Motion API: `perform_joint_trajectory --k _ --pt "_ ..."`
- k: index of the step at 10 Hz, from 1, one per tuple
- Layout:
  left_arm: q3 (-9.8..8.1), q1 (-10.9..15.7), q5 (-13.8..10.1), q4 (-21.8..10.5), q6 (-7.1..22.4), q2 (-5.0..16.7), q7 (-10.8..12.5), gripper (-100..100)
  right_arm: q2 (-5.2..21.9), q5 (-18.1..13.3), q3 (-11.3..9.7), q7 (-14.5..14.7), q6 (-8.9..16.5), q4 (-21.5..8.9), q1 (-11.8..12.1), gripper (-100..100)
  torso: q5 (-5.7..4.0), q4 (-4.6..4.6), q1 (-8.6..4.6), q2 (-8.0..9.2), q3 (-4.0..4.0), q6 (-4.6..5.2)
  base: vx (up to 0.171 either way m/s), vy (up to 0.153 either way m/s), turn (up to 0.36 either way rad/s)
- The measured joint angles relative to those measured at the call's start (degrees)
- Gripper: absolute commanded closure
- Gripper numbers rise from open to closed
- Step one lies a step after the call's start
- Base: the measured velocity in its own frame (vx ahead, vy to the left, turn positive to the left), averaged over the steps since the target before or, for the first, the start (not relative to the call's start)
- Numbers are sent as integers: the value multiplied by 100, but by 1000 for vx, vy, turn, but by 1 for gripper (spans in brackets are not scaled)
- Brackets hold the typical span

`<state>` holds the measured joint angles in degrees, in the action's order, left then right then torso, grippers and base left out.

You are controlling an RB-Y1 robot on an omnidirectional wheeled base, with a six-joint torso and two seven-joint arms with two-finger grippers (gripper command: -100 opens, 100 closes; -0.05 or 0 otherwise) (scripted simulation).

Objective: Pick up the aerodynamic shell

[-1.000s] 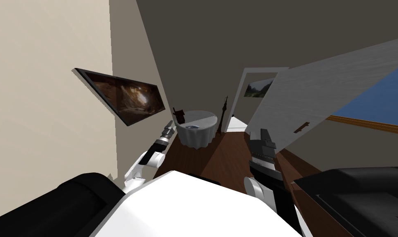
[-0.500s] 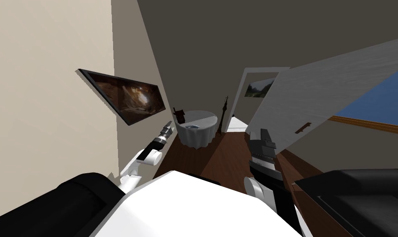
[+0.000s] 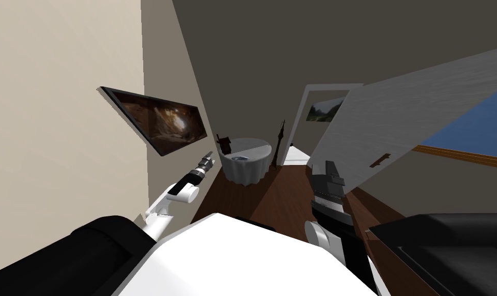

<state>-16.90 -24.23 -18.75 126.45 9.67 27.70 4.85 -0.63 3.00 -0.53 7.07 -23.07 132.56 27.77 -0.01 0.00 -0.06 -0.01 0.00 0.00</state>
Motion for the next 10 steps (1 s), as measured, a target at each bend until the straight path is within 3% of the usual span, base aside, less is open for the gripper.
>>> perform_joint_trajectory --k 1,4,10 --pt "-14 -3 -8 16 131 0 5 -100 0 0 0 0 0 0 0 0 0 0 2 0 0 0 6 -18 14" --pt "-315 -2 -284 -45 657 298 142 -100 0 0 0 0 0 0 0 0 -1 0 -4 -2 -1 -1 8 -28 10" --pt "-641 100 -565 -182 1569 607 311 -100 0 0 0 0 0 0 0 0 -1 -1 -5 -6 -3 0 16 -26 -2"
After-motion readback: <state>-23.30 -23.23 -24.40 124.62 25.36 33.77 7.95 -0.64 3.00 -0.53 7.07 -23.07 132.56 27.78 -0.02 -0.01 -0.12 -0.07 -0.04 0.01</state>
